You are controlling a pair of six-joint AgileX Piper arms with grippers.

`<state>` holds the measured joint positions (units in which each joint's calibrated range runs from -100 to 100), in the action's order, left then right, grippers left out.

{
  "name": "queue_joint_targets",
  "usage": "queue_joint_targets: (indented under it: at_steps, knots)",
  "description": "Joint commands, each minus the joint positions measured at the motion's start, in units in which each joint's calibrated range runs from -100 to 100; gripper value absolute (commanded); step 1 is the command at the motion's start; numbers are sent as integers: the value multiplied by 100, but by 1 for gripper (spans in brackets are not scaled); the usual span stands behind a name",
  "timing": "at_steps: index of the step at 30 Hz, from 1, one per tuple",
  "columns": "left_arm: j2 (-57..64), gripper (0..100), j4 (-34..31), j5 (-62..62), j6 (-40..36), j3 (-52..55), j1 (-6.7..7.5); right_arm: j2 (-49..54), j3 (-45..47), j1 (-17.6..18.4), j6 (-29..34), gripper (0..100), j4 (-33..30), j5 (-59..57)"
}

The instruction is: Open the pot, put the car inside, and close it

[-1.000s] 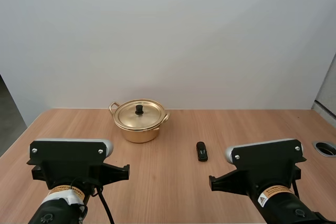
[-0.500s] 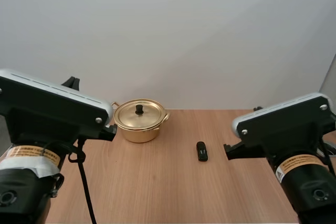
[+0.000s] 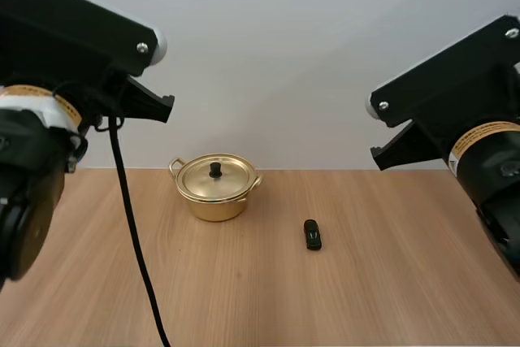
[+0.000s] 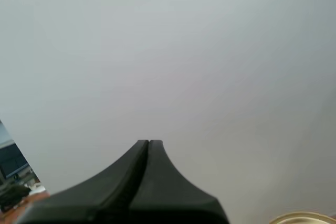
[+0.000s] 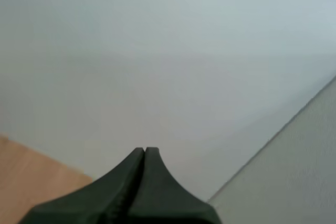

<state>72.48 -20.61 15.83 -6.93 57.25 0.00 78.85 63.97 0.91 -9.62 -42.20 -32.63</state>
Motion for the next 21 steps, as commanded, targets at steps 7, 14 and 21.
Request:
queue_joint_targets:
  at_steps: [7, 14, 21]
  knots:
    - [-4193, 0, 3522, 4001, 3014, -1050, 0, -688, -5, -111, -1900, 0, 3647, -1835]
    - [-4886, 0, 3694, 3388, 3014, -1136, 1, -1543, -5, -111, -2734, 0, 5307, -2173]
    - [-5311, 47, 3815, 3954, 2991, -1544, 1, -1964, -5, -111, -2743, 0, 5307, -2131]
